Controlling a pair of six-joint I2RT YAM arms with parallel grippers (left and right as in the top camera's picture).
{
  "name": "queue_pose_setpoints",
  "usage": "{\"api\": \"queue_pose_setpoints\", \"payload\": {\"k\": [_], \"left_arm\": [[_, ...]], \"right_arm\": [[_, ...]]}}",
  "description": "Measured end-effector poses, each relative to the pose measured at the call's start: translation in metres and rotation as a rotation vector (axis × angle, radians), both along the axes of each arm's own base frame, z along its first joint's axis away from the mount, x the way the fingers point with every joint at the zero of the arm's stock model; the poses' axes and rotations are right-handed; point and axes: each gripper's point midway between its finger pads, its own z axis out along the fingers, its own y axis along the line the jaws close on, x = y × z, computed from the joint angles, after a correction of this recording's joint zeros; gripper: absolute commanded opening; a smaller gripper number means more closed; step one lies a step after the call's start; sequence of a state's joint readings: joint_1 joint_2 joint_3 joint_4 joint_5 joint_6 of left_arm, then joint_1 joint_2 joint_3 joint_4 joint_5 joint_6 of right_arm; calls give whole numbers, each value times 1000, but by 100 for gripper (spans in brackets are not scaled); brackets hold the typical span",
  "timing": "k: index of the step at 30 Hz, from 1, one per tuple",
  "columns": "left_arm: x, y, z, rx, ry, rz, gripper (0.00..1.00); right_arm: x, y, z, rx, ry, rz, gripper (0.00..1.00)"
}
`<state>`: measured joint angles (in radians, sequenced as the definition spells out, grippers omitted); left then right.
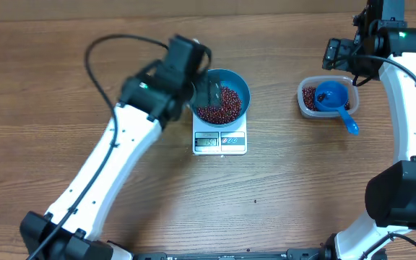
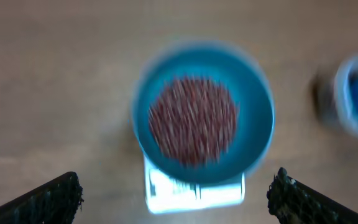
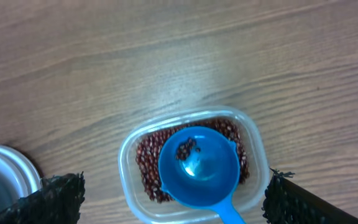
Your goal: Scoop item into bowl and weigh 150g on scale
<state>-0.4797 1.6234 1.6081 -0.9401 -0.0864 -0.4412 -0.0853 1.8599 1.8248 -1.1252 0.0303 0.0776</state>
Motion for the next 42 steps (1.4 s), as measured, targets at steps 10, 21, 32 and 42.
{"api": "queue_pose_setpoints", "payload": {"k": [10, 21, 32, 42], "left_arm": [[42, 65, 21, -24, -94, 177, 100], [53, 110, 22, -16, -103, 284, 100], [53, 109, 22, -16, -103, 282, 100], [53, 109, 22, -16, -103, 282, 99]], "right_arm": [[8, 1, 4, 6, -35, 4, 96], [13, 42, 11, 217, -72, 119, 100], [8, 73, 17, 384, -66, 177, 80], [7, 124, 19, 377, -67, 264, 54]]}}
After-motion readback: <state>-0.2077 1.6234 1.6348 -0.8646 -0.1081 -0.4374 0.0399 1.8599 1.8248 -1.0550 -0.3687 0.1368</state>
